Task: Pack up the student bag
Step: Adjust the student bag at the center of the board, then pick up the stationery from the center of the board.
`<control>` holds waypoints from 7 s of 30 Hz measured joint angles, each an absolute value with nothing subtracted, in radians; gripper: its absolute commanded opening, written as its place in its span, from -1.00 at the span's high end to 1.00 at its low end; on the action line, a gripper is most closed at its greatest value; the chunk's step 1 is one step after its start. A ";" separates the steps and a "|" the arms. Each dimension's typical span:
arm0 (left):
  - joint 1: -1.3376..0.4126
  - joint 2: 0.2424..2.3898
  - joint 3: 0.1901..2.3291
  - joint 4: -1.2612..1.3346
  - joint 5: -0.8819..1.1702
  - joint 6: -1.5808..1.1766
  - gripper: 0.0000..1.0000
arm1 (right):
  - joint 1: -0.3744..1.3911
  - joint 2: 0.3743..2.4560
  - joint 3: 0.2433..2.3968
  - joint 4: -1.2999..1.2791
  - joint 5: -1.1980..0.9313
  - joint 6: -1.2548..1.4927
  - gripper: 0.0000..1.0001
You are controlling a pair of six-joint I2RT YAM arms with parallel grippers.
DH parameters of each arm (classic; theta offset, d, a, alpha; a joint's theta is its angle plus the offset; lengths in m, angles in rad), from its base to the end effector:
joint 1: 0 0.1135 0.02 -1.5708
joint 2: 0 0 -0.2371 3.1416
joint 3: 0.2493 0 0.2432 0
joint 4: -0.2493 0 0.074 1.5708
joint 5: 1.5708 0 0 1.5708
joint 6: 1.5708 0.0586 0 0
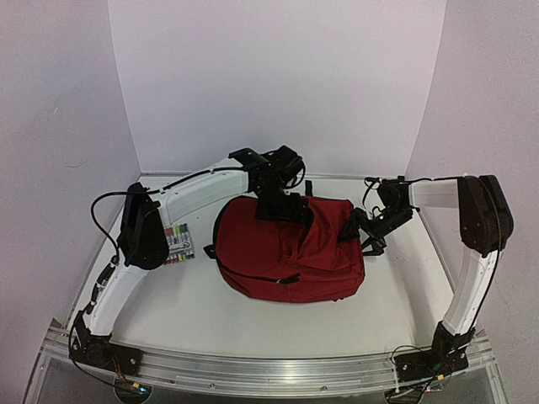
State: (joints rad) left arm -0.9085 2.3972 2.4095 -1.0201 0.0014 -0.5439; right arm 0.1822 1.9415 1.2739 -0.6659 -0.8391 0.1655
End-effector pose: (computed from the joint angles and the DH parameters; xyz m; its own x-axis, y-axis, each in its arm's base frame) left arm 0.3075 -0.3944 0.2249 -0.8533 0.2527 -0.4561 0.4061 0.8708 -0.2772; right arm 0.3410 0.1072 0.1257 -0.9911 -0.0707 -0.1127 -0.1316 0.6459 0.7520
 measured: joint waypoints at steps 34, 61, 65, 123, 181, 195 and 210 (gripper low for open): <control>-0.870 2.378 2.334 -1.113 -0.221 -0.631 -0.78 | 0.183 1.942 1.274 -0.665 -0.830 0.162 -0.97; -0.566 1.642 1.552 -0.753 0.091 -0.641 -0.99 | 0.186 1.828 1.502 -0.685 -0.733 0.082 -0.97; -0.453 1.548 1.364 -0.759 0.032 -0.738 -0.99 | 0.186 1.812 1.606 -0.681 -0.642 0.022 -0.97; -0.266 2.055 1.449 -0.716 0.043 -0.719 -0.99 | 0.149 1.763 1.778 -0.749 -0.772 -0.025 -0.97; -0.595 1.740 1.812 -0.690 0.320 -0.489 1.00 | 0.363 1.767 1.771 -0.723 -0.977 0.076 -0.97; -0.715 1.897 1.944 -0.623 0.393 -0.498 1.00 | 0.455 1.813 1.771 -0.621 -1.067 0.234 -0.18; -0.712 1.848 1.817 -0.498 0.488 -0.577 -0.76 | 0.451 1.844 1.771 -0.584 -1.074 0.302 0.95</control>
